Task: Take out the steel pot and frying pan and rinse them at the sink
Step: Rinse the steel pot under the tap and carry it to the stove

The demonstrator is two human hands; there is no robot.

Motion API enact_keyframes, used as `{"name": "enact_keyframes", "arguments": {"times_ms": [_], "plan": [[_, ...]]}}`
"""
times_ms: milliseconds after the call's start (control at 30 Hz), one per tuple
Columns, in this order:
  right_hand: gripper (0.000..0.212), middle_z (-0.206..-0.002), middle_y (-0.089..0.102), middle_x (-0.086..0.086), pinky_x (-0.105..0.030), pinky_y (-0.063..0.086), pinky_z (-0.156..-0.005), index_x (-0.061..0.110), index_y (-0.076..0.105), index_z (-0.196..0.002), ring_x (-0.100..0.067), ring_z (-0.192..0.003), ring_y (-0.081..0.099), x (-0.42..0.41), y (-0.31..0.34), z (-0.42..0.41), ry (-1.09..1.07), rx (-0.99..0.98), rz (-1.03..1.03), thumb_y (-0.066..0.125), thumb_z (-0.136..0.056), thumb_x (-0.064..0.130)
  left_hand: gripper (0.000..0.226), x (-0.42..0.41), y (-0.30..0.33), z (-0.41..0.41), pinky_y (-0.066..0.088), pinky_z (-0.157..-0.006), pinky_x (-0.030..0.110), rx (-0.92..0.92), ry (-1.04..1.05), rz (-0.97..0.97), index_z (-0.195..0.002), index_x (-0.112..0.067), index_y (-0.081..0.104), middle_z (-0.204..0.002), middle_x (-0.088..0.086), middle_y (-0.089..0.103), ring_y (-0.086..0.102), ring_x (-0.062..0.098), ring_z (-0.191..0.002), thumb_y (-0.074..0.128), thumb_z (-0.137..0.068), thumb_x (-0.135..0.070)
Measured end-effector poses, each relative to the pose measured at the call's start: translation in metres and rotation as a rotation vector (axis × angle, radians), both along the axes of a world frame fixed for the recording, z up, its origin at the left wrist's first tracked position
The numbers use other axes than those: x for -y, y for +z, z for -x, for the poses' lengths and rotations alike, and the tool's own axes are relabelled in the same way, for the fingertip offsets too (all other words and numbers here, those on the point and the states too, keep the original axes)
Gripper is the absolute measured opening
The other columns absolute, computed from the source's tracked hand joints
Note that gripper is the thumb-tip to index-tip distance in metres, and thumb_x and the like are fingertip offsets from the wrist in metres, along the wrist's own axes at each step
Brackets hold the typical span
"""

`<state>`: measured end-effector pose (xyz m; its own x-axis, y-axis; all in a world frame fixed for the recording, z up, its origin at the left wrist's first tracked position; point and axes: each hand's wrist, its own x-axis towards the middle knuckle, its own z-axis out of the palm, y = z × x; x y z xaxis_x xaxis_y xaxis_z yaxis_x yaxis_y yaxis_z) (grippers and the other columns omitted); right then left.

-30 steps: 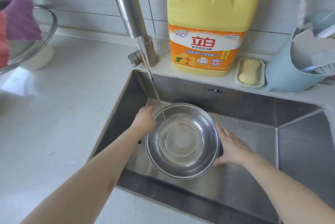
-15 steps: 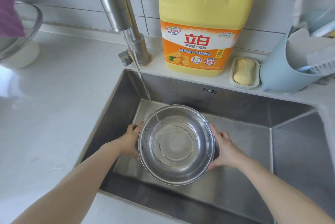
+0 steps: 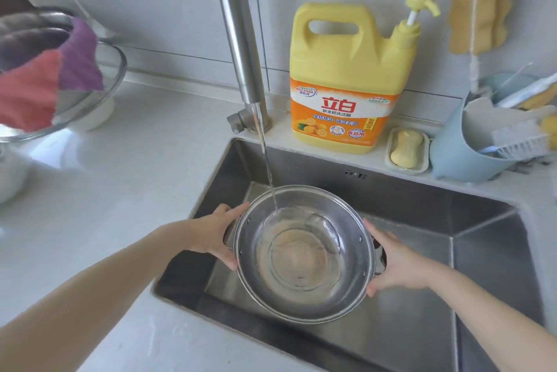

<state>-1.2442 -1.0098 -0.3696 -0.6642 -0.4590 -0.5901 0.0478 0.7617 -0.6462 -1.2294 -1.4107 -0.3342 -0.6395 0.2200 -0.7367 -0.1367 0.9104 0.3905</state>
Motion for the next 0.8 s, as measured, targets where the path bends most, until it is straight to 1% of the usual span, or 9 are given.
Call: {"name": "enact_keyframes", "arguments": {"times_ms": [100,167,233,333,467,567,700,767,800], "plan": [[0.141,-0.139,0.025,0.019,-0.008,0.028,-0.09,0.062,-0.009,-0.142,0.009,-0.117,0.029,0.005,0.017,-0.01,-0.027,-0.02,0.067,0.093,-0.048,0.033,0.137,0.006,0.041,0.006,0.038,-0.108,0.039,-0.085,-0.032,0.029,-0.145,-0.059,-0.009,-0.132,-0.01,0.026,0.043,0.015,-0.117,0.088,-0.05,-0.061],[0.14,-0.137,0.022,0.035,-0.003,0.027,-0.092,0.067,-0.005,-0.136,0.025,-0.118,0.024,0.013,0.025,-0.019,-0.071,-0.063,0.149,0.094,-0.045,0.03,0.134,0.009,0.072,0.009,0.041,-0.104,0.038,-0.159,-0.045,0.033,-0.144,-0.063,-0.005,-0.127,-0.012,0.028,0.044,0.014,-0.115,0.09,-0.049,-0.057],[0.142,-0.133,0.014,0.044,-0.009,0.02,-0.103,0.062,-0.004,-0.136,0.019,-0.126,0.021,0.023,0.032,-0.027,-0.148,-0.121,0.206,0.096,-0.043,0.026,0.133,0.012,0.101,0.01,0.05,-0.093,0.037,-0.262,-0.059,0.045,-0.14,-0.067,-0.004,-0.119,-0.013,0.029,0.052,0.015,-0.102,0.091,-0.048,-0.052],[0.152,-0.13,0.026,0.023,-0.026,0.026,-0.107,0.061,-0.01,-0.141,0.001,-0.128,0.026,0.039,0.047,-0.03,-0.224,-0.233,0.212,0.097,-0.036,0.033,0.136,0.019,0.131,0.003,0.053,-0.08,0.033,-0.411,-0.063,0.084,-0.137,-0.071,-0.008,-0.117,-0.013,0.028,0.06,0.014,-0.084,0.093,-0.047,-0.05],[0.154,-0.118,0.027,0.013,-0.027,0.038,-0.097,0.063,-0.012,-0.141,0.0,-0.111,0.04,0.039,0.097,-0.014,-0.169,-0.405,0.172,0.097,-0.036,0.037,0.141,0.028,0.133,-0.013,0.05,-0.08,0.025,-0.558,0.032,0.058,-0.141,-0.065,-0.012,-0.12,-0.016,0.025,0.061,0.008,-0.078,0.093,-0.05,-0.05],[0.152,-0.129,0.02,0.016,-0.026,0.035,-0.102,0.064,-0.017,-0.139,-0.003,-0.122,0.035,0.026,0.148,0.01,-0.013,-0.476,0.076,0.094,-0.036,0.049,0.143,0.023,0.114,-0.024,0.048,-0.09,0.027,-0.539,0.151,-0.049,-0.14,-0.064,-0.012,-0.125,-0.012,0.025,0.056,0.009,-0.086,0.095,-0.046,-0.05],[0.149,-0.142,0.023,0.006,-0.028,0.033,-0.108,0.069,-0.023,-0.131,-0.014,-0.134,0.032,0.007,0.198,0.045,0.207,-0.424,-0.16,0.089,-0.033,0.06,0.141,0.003,0.095,-0.03,0.03,-0.112,0.033,-0.367,0.207,-0.206,-0.145,-0.06,-0.006,-0.132,-0.014,0.028,0.038,0.011,-0.124,0.086,-0.039,-0.069],[0.144,-0.148,0.025,0.016,-0.024,0.028,-0.111,0.065,-0.011,-0.138,-0.005,-0.137,0.026,-0.002,0.211,0.055,0.253,-0.343,-0.158,0.091,-0.036,0.057,0.141,-0.003,0.096,-0.028,0.023,-0.116,0.034,-0.304,0.169,-0.23,-0.149,-0.055,-0.002,-0.139,-0.014,0.028,0.029,0.01,-0.134,0.083,-0.038,-0.074],[0.136,-0.145,0.025,0.028,-0.02,0.025,-0.111,0.069,-0.003,-0.134,0.004,-0.135,0.024,-0.005,0.212,0.056,0.26,-0.295,-0.096,0.093,-0.04,0.052,0.141,-0.003,0.101,-0.027,0.022,-0.116,0.034,-0.288,0.151,-0.226,-0.15,-0.054,0.001,-0.14,-0.014,0.03,0.029,0.01,-0.135,0.081,-0.036,-0.076]]}}
